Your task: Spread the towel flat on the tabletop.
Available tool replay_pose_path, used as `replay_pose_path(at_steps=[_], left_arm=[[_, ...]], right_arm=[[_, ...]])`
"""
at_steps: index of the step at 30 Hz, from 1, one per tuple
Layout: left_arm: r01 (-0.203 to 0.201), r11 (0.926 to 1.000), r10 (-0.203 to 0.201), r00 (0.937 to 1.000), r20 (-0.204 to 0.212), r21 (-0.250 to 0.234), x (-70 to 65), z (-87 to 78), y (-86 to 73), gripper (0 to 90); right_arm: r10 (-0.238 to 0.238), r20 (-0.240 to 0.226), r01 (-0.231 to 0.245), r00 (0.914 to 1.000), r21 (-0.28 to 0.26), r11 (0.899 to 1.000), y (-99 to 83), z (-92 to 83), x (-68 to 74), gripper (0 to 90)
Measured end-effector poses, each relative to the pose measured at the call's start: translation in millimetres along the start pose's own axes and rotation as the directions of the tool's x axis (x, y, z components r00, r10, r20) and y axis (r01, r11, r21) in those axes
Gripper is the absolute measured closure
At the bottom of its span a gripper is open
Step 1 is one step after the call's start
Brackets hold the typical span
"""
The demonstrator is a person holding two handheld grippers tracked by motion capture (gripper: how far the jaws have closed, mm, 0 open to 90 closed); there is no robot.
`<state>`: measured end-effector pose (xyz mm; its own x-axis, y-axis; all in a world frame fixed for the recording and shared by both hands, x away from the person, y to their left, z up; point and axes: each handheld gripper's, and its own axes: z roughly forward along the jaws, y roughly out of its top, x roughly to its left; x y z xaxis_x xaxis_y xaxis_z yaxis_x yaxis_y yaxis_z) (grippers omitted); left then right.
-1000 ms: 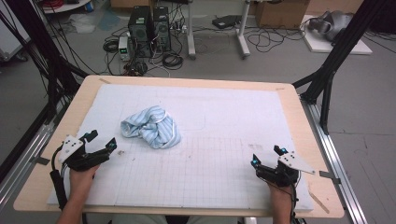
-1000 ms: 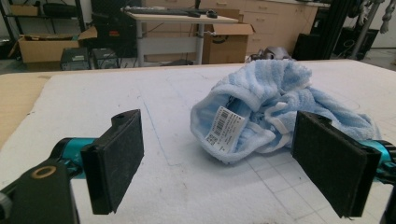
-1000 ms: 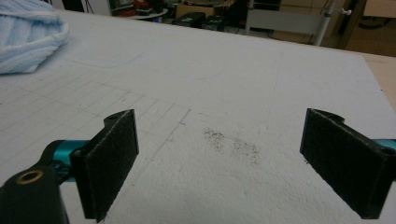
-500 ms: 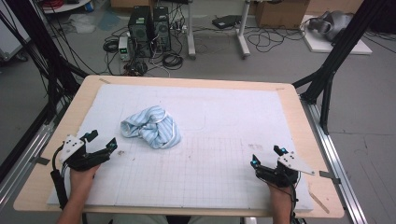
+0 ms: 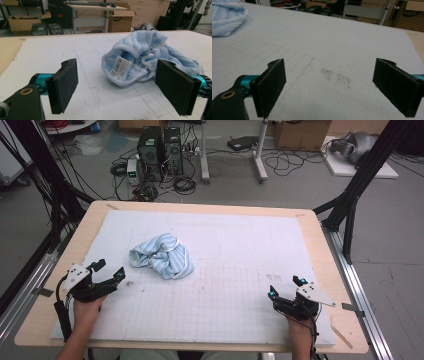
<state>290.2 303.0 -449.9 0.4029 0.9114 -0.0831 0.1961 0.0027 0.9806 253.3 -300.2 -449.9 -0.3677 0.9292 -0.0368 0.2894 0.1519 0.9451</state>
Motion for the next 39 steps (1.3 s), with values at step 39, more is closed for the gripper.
replay_pose_path(at_steps=[39], left_arm=[[-0.178, 0.9459, 0.129, 0.9735, 0.189, 0.271, -58.0, 127.6, 59.7, 26.5]], right_arm=[[-0.013, 0.003, 0.013, 0.9999, 0.002, 1.000, 0.1, 0.3, 1.6, 10.6]])
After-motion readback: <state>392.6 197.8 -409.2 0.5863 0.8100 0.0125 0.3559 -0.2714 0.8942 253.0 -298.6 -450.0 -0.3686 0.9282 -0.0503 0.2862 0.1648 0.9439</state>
